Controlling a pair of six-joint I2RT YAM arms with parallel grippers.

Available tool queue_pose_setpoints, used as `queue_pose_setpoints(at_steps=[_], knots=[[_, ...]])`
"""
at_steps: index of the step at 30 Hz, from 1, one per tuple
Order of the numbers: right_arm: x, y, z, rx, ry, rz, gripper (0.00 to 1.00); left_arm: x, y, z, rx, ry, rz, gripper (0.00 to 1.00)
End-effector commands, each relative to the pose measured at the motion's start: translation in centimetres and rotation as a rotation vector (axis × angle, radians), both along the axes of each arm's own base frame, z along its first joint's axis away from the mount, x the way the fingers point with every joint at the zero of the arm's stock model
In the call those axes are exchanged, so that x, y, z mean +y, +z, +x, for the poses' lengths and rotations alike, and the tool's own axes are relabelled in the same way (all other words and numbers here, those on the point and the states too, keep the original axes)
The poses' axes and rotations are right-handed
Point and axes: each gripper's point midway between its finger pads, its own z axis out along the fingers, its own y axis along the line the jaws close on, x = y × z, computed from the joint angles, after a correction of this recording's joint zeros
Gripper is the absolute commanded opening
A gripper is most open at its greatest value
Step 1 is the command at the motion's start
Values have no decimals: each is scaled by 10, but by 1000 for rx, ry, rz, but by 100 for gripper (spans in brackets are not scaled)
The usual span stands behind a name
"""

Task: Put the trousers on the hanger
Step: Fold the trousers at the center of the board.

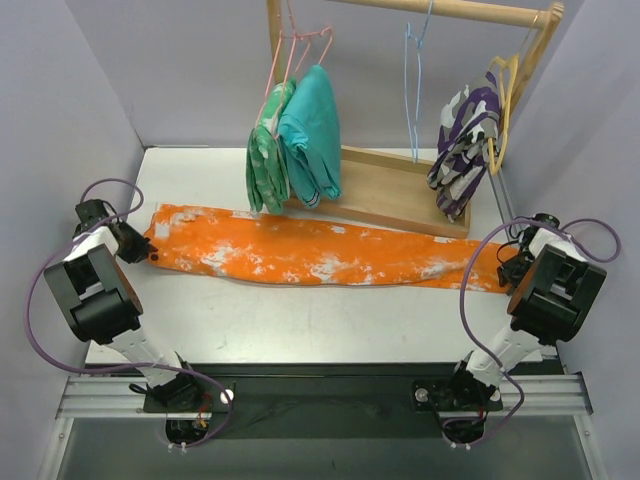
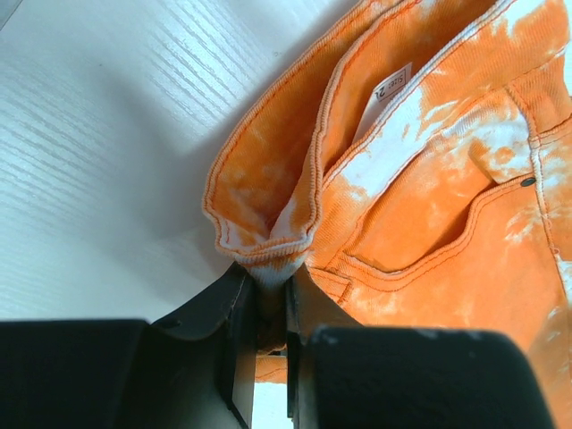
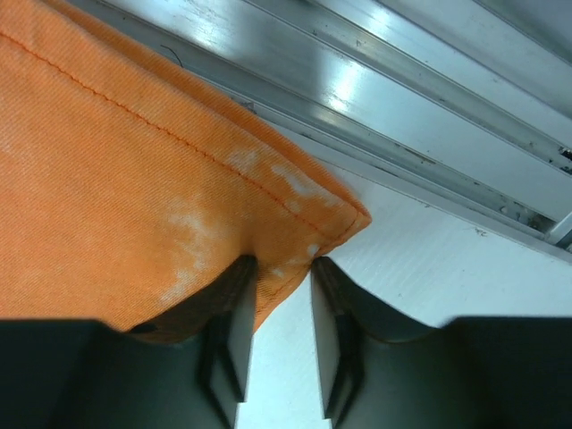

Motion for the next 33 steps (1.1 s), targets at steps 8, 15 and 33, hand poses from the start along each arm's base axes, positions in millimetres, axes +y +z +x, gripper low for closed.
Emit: queue_pose_setpoints(at_steps=[8,15,33], knots=[[-10,9,-4,-22,5,-25,15,15,36,4,-72,18,86,0],[-19,33,-11,24,42,-68,2,18,36,6,-70,9,99,0],[-34,39,-34,164,80,-135,2,38,40,18,-83,-4,125,0]])
